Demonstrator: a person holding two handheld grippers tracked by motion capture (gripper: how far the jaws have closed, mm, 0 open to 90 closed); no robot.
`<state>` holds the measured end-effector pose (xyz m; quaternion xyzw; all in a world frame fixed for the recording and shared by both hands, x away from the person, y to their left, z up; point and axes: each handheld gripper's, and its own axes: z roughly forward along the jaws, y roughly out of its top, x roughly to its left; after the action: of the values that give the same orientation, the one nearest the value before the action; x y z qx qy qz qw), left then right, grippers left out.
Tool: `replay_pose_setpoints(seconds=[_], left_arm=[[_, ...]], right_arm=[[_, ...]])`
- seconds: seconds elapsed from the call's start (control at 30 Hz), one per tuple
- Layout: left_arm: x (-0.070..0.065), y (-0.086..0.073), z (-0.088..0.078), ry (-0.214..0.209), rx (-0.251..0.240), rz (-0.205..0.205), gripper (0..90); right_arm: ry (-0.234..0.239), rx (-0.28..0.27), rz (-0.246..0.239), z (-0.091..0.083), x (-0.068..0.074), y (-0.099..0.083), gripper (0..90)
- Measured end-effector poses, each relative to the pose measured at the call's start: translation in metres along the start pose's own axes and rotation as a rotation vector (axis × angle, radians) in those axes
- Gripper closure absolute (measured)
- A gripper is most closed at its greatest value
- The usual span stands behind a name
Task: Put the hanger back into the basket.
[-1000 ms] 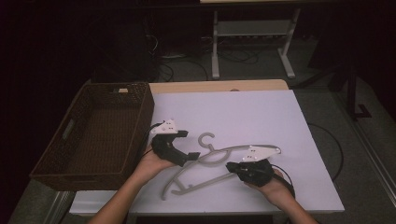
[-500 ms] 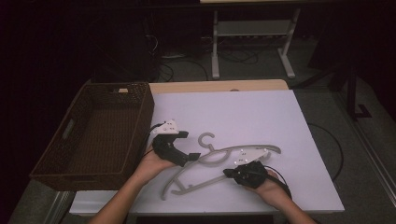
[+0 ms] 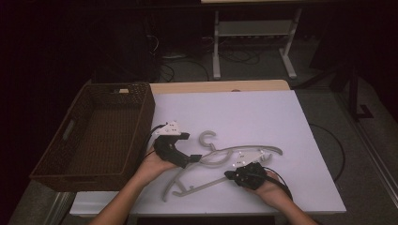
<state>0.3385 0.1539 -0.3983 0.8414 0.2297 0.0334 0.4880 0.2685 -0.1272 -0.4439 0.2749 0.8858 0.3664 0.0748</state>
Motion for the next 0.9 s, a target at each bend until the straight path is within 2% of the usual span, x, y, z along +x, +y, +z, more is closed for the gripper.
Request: replay_pose_setpoints(seconds=[0.43, 0.67, 0.73, 0.83, 0.87, 0.9], left_arm=[[0.003, -0.008, 0.010, 0.000, 0.063, -0.011, 0.0], [0.007, -0.016, 0.023, -0.008, 0.139, -0.021, 0.0], [0.009, -0.018, 0.026, -0.024, 0.151, -0.023, 7.6], [0.009, -0.020, 0.030, -0.031, 0.174, -0.023, 10.2], [0.009, -0.021, 0.032, -0.032, 0.190, -0.020, 15.7], [0.008, -0.022, 0.033, -0.037, 0.195, -0.024, 16.1]], right_arm=[[0.000, -0.001, 0.005, 0.001, -0.001, 0.000, 89.8], [-0.004, 0.005, 0.009, 0.001, 0.000, 0.000, 90.0], [-0.005, 0.002, 0.013, 0.001, 0.000, -0.001, 90.0], [-0.006, 0.005, 0.012, 0.001, 0.000, 0.000, 90.0], [-0.004, 0.002, 0.014, 0.001, 0.000, -0.001, 90.0], [-0.003, 0.002, 0.013, 0.001, 0.000, -0.001, 90.0]])
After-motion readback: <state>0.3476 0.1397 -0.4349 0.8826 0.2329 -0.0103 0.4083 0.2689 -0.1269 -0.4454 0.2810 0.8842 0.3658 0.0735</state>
